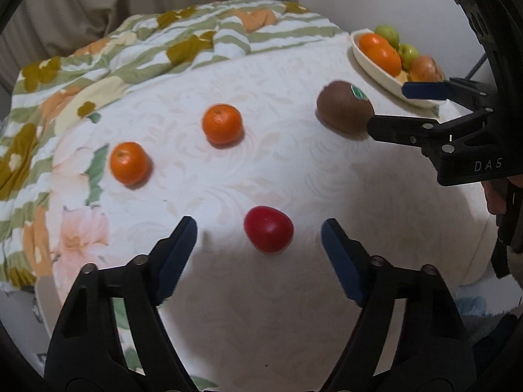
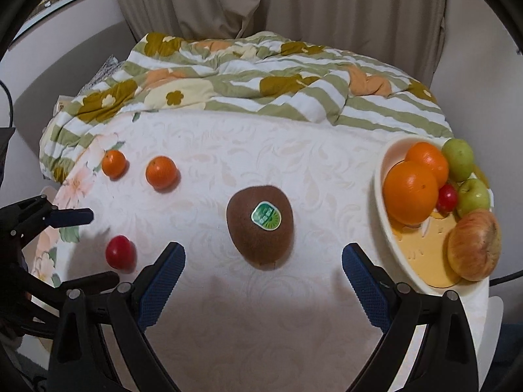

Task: Organize fruits
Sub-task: 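Grasp the second red tomato with the left tool while the right tool grasps the kiwi, then carry the tomato into the bowl and open the left tool while the right tool carries the kiwi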

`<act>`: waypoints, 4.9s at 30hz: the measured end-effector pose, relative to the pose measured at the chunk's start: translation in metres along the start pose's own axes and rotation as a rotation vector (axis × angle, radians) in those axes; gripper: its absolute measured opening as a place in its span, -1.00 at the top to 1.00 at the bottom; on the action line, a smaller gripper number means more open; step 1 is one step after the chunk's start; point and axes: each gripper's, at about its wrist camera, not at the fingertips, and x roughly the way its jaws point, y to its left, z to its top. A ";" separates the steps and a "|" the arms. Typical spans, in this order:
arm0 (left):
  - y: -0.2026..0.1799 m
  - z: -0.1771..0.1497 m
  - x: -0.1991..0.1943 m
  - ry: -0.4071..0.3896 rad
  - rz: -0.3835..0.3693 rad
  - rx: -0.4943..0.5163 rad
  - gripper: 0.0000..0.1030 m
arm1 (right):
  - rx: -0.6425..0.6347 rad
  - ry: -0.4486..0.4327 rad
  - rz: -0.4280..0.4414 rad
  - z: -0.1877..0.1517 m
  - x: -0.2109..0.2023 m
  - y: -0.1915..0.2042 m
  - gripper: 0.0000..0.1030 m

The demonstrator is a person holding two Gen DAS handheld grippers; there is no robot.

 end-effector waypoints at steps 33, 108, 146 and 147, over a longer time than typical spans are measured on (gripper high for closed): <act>0.022 -0.015 0.008 0.048 0.005 -0.134 0.20 | -0.012 0.067 -0.005 0.010 0.052 0.001 -0.31; -0.228 0.170 0.042 -0.039 -0.063 -0.181 0.20 | 0.009 -0.101 0.099 0.005 -0.106 -0.232 0.07; -0.197 0.165 0.024 0.034 0.055 -0.115 -1.00 | 0.053 -0.058 0.118 0.033 -0.071 -0.212 0.07; -0.194 0.164 0.021 0.029 0.063 -0.123 -1.00 | 0.062 -0.053 0.123 0.035 -0.068 -0.210 0.07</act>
